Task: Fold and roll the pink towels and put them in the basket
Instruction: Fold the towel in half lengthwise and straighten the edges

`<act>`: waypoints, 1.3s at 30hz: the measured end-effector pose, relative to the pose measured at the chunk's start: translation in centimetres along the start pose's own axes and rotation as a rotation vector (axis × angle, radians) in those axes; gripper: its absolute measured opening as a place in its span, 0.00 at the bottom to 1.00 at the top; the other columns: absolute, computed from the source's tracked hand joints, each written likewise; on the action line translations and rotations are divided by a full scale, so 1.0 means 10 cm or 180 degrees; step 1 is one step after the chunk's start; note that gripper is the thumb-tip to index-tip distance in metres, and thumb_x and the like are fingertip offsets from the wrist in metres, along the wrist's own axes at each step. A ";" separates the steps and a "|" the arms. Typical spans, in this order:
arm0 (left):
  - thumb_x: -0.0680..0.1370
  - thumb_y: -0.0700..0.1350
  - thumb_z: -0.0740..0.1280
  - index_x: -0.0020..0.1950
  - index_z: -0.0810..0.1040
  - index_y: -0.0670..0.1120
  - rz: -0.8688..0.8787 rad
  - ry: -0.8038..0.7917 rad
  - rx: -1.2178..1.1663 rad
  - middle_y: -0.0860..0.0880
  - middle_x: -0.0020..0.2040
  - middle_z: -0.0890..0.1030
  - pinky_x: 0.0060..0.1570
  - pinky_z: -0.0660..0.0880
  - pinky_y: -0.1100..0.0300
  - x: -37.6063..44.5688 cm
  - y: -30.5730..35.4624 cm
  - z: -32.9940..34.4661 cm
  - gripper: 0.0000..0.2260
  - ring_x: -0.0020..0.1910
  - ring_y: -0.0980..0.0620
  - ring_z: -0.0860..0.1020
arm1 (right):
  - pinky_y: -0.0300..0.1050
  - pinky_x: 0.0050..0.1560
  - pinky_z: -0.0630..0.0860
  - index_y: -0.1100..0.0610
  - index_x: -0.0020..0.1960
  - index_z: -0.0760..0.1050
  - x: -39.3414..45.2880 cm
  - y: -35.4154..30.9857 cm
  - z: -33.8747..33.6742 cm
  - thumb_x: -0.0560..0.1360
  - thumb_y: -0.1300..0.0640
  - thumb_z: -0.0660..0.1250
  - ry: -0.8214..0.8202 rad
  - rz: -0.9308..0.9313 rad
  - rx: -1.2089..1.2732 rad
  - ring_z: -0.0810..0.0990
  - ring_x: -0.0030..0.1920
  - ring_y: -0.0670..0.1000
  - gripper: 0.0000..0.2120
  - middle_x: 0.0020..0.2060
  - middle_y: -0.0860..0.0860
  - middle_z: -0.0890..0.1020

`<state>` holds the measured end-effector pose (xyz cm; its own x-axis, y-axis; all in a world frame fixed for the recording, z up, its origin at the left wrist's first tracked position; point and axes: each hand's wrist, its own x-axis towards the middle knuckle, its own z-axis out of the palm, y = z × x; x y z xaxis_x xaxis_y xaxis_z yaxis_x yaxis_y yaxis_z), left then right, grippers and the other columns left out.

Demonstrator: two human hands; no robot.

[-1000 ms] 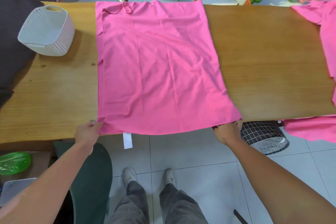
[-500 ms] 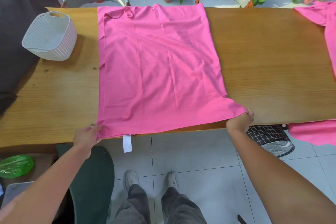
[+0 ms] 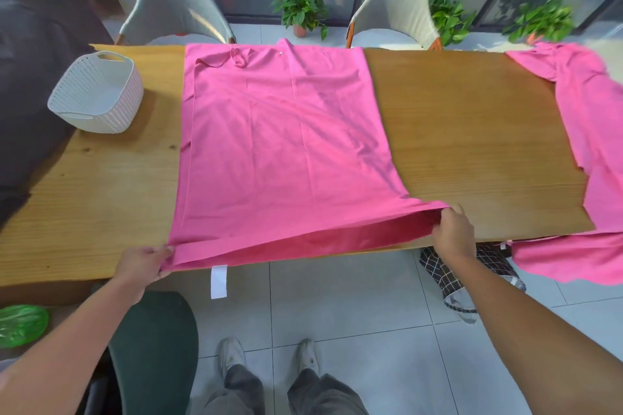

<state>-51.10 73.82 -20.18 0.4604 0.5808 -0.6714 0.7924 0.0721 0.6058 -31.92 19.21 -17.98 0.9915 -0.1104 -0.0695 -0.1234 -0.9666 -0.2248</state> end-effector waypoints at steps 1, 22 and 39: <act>0.80 0.41 0.69 0.48 0.79 0.38 0.0011 -0.0010 -0.0016 0.40 0.51 0.82 0.42 0.78 0.57 -0.01 0.01 -0.01 0.06 0.45 0.46 0.80 | 0.57 0.43 0.80 0.63 0.49 0.76 -0.02 0.02 -0.03 0.74 0.70 0.65 -0.0064 -0.0029 -0.0210 0.78 0.38 0.56 0.06 0.50 0.56 0.76; 0.81 0.41 0.68 0.44 0.79 0.38 0.0288 0.0256 0.0167 0.39 0.51 0.82 0.59 0.79 0.45 0.01 0.00 -0.10 0.08 0.51 0.41 0.81 | 0.55 0.37 0.79 0.62 0.42 0.72 -0.10 -0.11 -0.14 0.72 0.72 0.66 -0.0295 -0.0450 -0.0565 0.75 0.33 0.54 0.07 0.53 0.56 0.77; 0.83 0.45 0.65 0.44 0.79 0.41 0.0738 0.1045 0.0985 0.41 0.41 0.82 0.45 0.77 0.47 0.00 0.00 -0.14 0.11 0.41 0.40 0.79 | 0.51 0.45 0.72 0.60 0.74 0.58 -0.11 -0.25 -0.15 0.76 0.68 0.55 -0.0712 0.0310 -0.0672 0.80 0.49 0.62 0.27 0.56 0.61 0.80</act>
<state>-51.67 74.93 -19.62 0.5275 0.7810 -0.3344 0.7886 -0.3037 0.5347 -32.68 21.45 -15.90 0.9387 -0.1736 -0.2979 -0.1824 -0.9832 -0.0018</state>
